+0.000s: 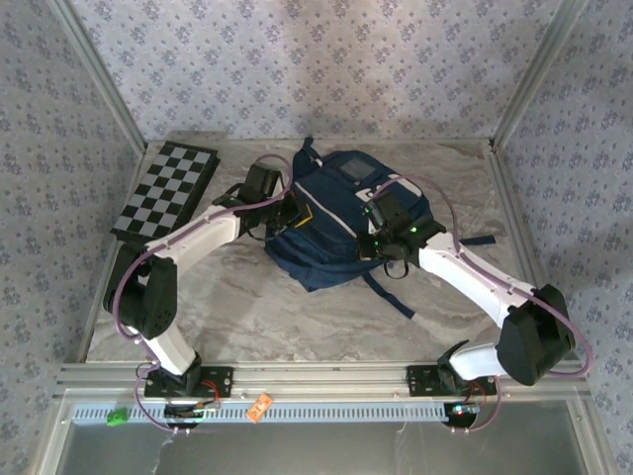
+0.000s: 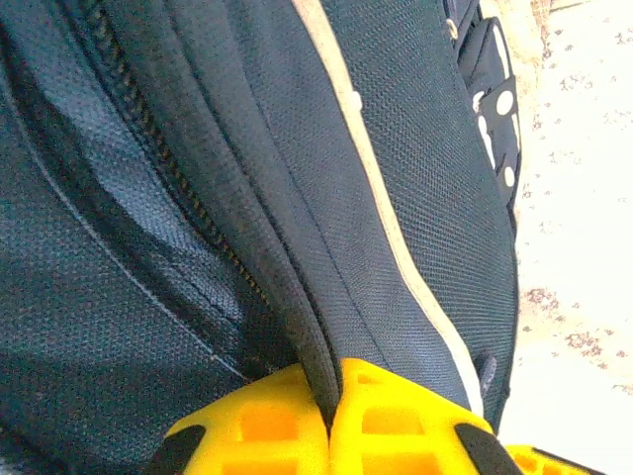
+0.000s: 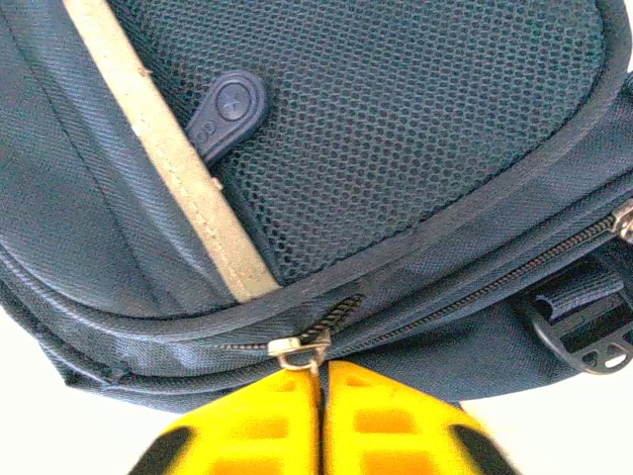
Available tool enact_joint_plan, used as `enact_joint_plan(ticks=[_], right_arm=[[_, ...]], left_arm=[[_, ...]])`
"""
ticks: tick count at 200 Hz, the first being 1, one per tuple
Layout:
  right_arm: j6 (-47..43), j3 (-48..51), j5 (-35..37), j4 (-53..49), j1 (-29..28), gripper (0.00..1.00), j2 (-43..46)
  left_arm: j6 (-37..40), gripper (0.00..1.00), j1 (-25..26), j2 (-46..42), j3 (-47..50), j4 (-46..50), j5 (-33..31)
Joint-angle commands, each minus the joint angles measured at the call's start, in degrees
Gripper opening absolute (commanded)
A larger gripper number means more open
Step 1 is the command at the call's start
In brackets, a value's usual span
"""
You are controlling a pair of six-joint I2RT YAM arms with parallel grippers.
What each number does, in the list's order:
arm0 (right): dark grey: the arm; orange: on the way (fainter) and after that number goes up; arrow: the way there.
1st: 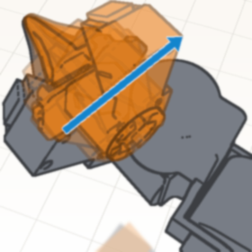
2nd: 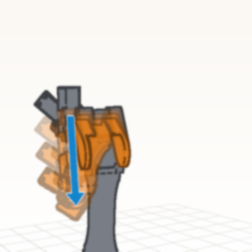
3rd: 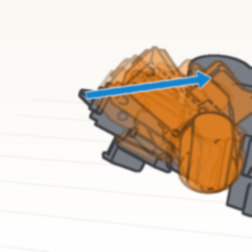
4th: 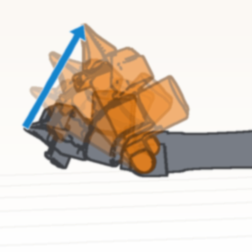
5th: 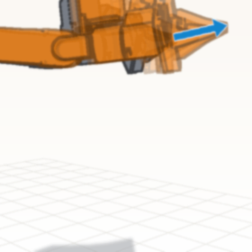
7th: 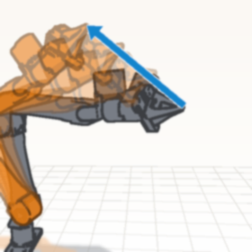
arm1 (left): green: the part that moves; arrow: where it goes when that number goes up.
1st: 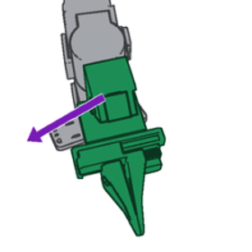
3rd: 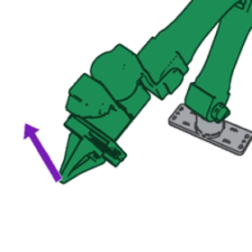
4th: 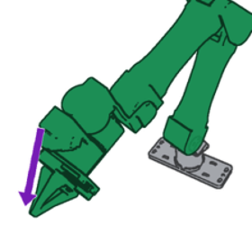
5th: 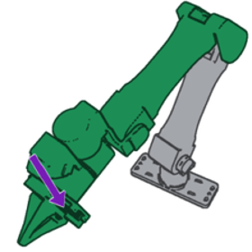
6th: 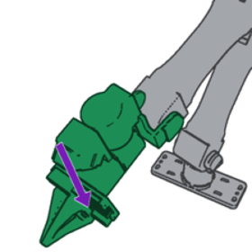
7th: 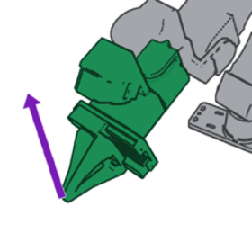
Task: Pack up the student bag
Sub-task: Zip the student bag at the center of the table, then reset both arms
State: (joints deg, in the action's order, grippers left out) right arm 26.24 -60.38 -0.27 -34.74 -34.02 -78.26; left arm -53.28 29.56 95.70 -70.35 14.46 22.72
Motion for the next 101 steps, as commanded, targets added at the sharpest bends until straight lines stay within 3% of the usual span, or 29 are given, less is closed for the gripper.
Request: enact_joint_plan(ticks=[1, 21, 37, 47, 57, 81, 101], right_arm=[[-1.2, 0.1, 1.0, -4.1, 1.9, 0.3, 3.0], [-1.7, 0.9, 2.2, -3.7, 3.6, 0.51, 7.9], [-1.8, 2.4, 8.8, -4.2, 6.9, 0.81, 12.4], [-1.4, 5.0, 13.8, -2.5, 10.1, 0.92, 15.2], [-0.7, 8.3, 17.9, -0.1, 14.1, 1.0, 17.8], [-4.6, 17.5, 21.3, 13.5, 23.4, 1.0, 22.2], [-7.8, 25.7, 22.4, 27.8, 31.2, 1.0, 20.9]], left_arm=[[6.1, 0.26, -3.1, -2.8, -0.1, 0.8, -3.7], [10.6, 0.55, -3.5, -6.8, 0.1, 7.4, -6.7], [14.3, 0.82, -4.5, -12.6, 1.6, 14.5, -15.5], [16.1, 0.99, -5.8, -16.7, 4.0, 16.5, -21.7], [17.7, 1.0, -7.5, -21.1, 6.7, 17.7, -28.1], [20.1, 1.0, -13.5, -28.9, 14.3, 17.8, -47.7], [28.5, 1.0, -17.9, -33.2, 26.6, 3.2, -58.9]])
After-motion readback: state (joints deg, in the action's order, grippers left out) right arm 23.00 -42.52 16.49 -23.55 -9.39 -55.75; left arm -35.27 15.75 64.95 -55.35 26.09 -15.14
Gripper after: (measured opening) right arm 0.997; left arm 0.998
